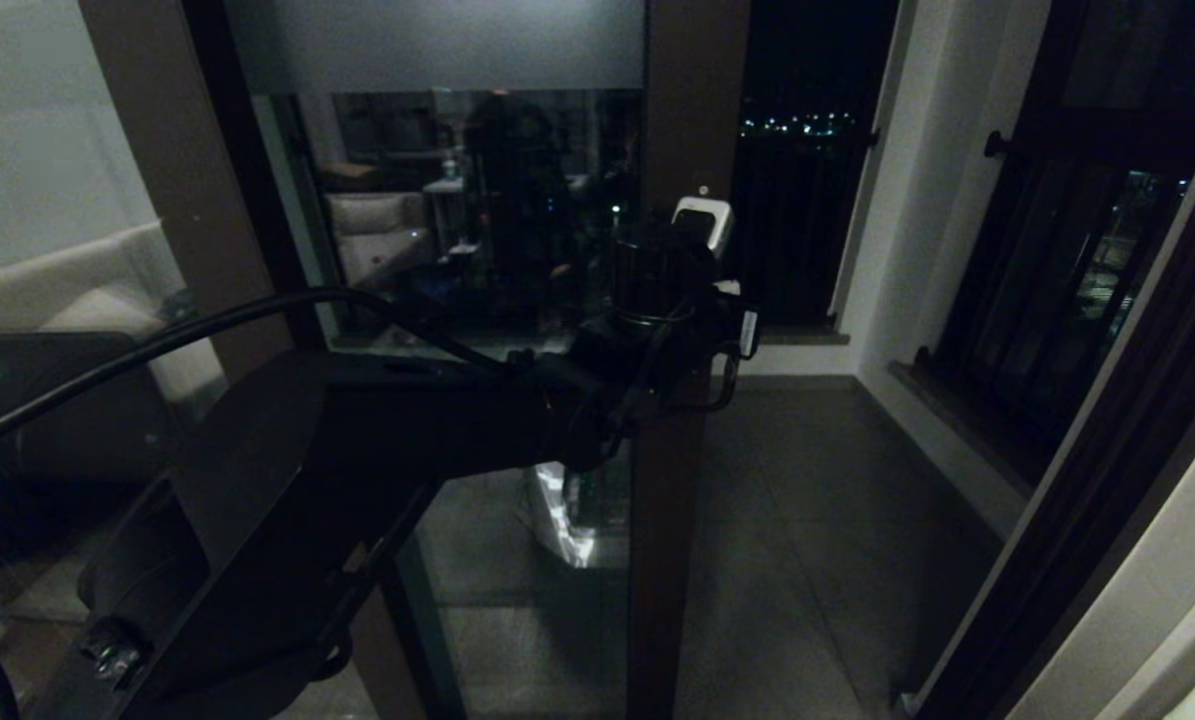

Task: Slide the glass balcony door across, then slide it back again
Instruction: Open the slid door

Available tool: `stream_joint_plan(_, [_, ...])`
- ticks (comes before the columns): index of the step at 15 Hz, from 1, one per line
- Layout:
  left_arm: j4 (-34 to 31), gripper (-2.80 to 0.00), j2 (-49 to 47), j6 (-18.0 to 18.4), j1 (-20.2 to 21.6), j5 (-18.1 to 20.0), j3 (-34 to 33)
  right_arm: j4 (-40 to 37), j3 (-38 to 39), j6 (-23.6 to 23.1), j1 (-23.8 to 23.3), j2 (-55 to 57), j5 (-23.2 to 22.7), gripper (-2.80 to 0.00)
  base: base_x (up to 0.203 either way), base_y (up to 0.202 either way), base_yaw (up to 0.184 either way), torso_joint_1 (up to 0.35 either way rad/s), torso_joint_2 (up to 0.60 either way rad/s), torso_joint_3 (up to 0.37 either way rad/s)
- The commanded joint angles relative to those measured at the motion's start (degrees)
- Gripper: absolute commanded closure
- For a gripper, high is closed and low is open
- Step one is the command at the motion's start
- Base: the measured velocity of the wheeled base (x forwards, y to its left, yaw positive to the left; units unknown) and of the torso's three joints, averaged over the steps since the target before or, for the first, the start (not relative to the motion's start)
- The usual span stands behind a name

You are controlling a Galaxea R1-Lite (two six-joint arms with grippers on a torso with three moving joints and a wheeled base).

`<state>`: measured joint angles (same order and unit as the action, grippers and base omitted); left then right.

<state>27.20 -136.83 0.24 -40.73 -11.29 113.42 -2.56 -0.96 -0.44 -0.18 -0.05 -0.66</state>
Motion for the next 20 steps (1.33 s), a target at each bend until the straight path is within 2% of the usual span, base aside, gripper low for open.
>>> stream_joint_plan(1, [0.22,0.0,0.51,0.02,0.92,-0.48,-0.04,0.01,0.0,0.0,0.01,0.05,-0.04,0.0,0.0,0.0,0.0,0.0,0.0,0.0])
stream_joint_plan(20, [-0.25,0.0,4.5,1.89,5.57,-2.8,-1.09,0.01,0.0,0.0,0.01,0.05,-0.04,0.0,0.0,0.0,0.0,0.0,0.0,0.0])
